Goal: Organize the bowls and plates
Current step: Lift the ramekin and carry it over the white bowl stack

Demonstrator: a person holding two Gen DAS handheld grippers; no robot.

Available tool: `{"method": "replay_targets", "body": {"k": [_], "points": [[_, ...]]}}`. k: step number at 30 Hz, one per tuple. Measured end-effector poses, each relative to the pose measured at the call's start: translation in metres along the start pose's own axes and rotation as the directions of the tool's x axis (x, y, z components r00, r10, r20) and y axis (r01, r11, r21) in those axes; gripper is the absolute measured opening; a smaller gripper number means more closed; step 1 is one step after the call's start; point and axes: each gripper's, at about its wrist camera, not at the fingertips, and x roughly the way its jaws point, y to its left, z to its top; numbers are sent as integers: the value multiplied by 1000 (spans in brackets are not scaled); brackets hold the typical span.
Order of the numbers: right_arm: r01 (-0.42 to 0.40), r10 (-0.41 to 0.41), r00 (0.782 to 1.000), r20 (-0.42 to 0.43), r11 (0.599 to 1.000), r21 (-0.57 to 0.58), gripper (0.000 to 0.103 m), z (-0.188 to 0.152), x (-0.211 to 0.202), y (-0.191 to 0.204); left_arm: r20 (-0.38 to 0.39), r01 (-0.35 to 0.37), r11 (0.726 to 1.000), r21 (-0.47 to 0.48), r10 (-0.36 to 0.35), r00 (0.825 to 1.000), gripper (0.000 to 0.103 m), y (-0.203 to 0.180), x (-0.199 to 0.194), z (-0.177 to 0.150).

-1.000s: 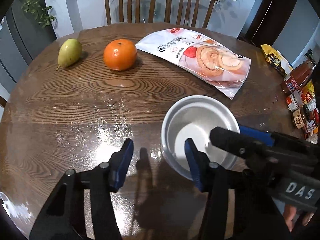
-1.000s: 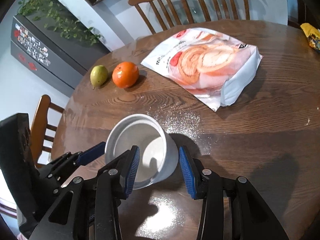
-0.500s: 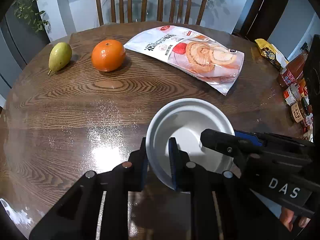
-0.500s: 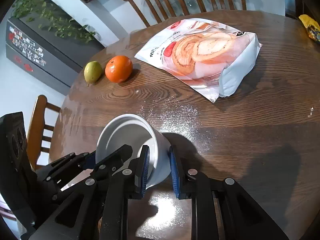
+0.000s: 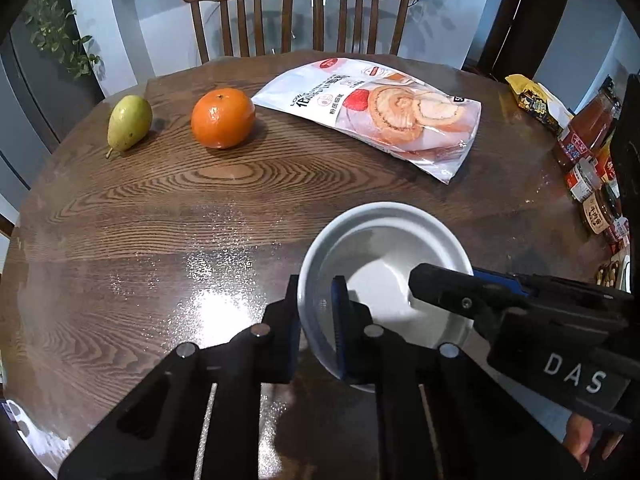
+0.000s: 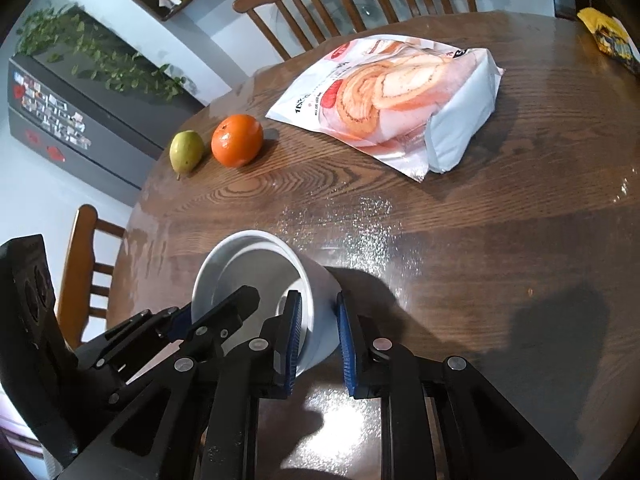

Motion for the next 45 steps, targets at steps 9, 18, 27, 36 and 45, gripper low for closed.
{"method": "replay_targets", "body": {"k": [9,18,27,36,45], "points": [[-9,9,1000,3,1000,-8,19,-15,-14,6,28,-16,1000,15,16,999,12,-6,-18,-12],[-25,25,999,23,1000,-19,19,-35,-29,12,50,-22,1000,20,21,999,12,-11,-37,-27],[-32,33,998,61,999,-10,19,-52,-50,16,83,-24,999,41,20,996,12,-20,-60,-41],[-30,31,996,85,999,-20,19,-68,-69,22,115,-27,998,56,20,993,12,-26,-83,-54],[-27,32,993,114,999,-40,19,-87,-92,31,155,-28,996,81,15,988,12,-33,-111,-68]]}}
